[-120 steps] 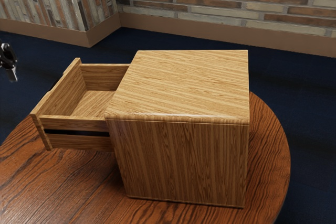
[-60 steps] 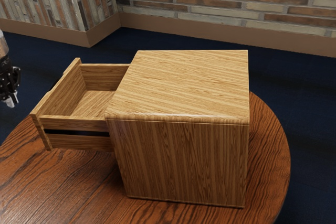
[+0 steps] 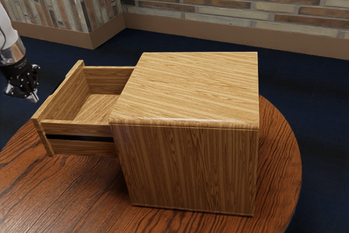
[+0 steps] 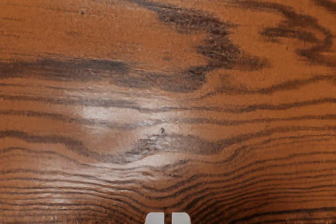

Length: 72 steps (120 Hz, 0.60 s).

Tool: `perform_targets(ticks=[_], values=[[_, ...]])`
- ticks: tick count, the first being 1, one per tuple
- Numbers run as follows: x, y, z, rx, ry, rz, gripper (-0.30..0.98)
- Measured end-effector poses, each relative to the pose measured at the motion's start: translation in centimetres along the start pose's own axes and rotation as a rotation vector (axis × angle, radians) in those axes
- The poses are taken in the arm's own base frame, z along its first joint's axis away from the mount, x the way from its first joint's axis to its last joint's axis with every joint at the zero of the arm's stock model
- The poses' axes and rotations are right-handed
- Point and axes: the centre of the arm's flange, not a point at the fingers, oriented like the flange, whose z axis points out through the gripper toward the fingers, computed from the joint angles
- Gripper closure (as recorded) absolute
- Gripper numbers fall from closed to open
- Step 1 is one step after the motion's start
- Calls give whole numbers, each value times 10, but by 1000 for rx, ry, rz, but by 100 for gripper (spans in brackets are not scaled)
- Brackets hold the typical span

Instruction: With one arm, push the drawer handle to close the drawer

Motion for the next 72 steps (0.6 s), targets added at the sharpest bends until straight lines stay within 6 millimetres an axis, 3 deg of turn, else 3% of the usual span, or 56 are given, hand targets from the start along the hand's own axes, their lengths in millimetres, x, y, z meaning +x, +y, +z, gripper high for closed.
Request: perform_targets(ticks=[72], values=[[-70, 25, 4, -54, -17, 43, 79]])
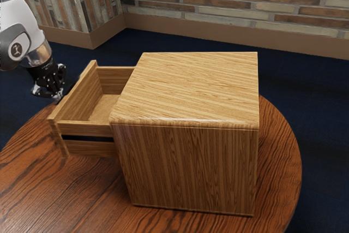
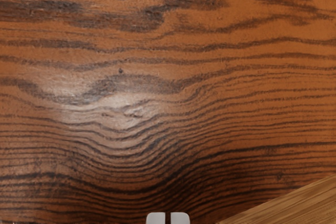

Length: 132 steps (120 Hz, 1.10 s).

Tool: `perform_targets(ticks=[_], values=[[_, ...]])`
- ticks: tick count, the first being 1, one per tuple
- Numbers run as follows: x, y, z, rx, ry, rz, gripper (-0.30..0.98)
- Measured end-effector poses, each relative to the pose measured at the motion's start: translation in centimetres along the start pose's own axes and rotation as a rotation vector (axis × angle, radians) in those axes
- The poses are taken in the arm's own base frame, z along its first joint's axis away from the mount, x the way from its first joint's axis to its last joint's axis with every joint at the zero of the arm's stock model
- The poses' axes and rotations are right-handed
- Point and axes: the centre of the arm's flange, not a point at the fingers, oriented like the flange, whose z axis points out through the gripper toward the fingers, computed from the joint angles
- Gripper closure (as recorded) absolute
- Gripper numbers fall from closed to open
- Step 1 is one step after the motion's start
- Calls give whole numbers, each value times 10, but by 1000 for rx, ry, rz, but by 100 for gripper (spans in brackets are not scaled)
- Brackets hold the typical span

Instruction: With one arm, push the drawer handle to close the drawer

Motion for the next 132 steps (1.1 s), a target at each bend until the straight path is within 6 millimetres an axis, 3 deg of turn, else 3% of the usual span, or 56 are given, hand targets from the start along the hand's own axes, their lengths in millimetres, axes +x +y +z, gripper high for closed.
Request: perform_targets(ticks=[58, 132], values=[[-43, 21, 14, -35, 4, 16, 79], [-95, 35, 3, -113, -14, 8, 79]])
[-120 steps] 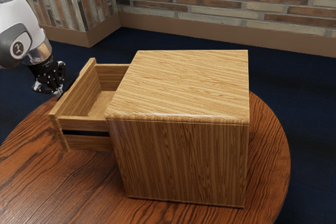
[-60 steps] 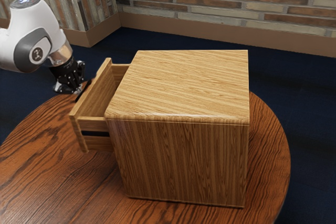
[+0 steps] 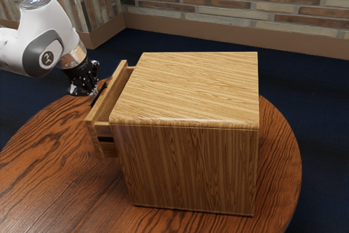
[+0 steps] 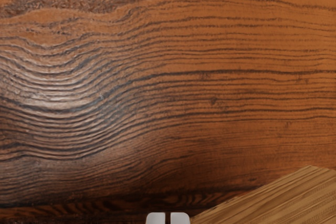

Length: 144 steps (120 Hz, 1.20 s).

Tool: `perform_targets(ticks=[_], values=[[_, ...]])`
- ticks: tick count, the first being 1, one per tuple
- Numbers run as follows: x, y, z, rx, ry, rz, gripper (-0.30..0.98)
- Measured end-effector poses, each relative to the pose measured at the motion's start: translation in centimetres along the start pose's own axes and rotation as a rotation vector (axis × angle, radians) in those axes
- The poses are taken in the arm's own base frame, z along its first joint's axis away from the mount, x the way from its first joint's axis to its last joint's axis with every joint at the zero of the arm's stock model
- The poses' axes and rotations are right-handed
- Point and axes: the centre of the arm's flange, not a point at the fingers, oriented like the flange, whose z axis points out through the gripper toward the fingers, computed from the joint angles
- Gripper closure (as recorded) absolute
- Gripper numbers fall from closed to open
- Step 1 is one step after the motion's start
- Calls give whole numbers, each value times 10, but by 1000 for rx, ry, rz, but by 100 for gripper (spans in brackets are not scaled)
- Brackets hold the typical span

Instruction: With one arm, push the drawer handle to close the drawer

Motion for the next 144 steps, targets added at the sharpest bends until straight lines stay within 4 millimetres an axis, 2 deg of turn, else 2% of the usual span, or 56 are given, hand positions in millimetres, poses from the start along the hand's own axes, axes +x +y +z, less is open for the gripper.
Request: perform_targets(ticks=[52, 76, 122, 136, 144], values=[[-42, 3, -2, -19, -10, 9, 79], [-47, 4, 1, -18, -13, -10, 79], [-63, 20, 8, -19, -25, -18, 79], [-65, 20, 6, -23, -24, -22, 79], [-61, 15, -1, -33, -17, -32, 79]])
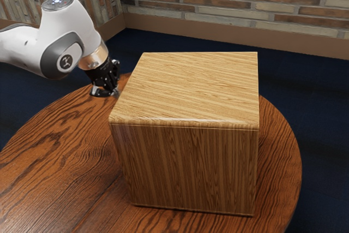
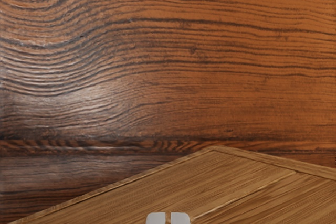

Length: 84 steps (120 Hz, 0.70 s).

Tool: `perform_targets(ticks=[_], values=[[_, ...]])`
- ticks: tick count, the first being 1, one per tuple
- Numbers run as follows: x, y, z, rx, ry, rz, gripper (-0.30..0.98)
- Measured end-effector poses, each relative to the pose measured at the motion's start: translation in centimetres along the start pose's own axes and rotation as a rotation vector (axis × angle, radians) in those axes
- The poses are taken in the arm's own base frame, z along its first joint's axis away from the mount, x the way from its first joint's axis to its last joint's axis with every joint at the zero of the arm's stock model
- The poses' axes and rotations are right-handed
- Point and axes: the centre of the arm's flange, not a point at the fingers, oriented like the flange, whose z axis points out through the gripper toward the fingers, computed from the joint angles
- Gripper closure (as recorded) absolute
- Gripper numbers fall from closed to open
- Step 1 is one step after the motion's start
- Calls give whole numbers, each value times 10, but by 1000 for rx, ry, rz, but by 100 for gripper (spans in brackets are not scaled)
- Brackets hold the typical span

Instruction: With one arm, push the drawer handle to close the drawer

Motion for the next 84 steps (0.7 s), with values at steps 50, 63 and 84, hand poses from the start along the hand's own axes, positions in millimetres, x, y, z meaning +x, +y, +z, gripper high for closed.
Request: perform_targets(ticks=[50, 63, 84], values=[[114, -3, -162, 24, 34, -142, 26], [157, 0, -180, 107, 49, -165, 15], [167, -11, -163, 249, 67, -121, 7]])
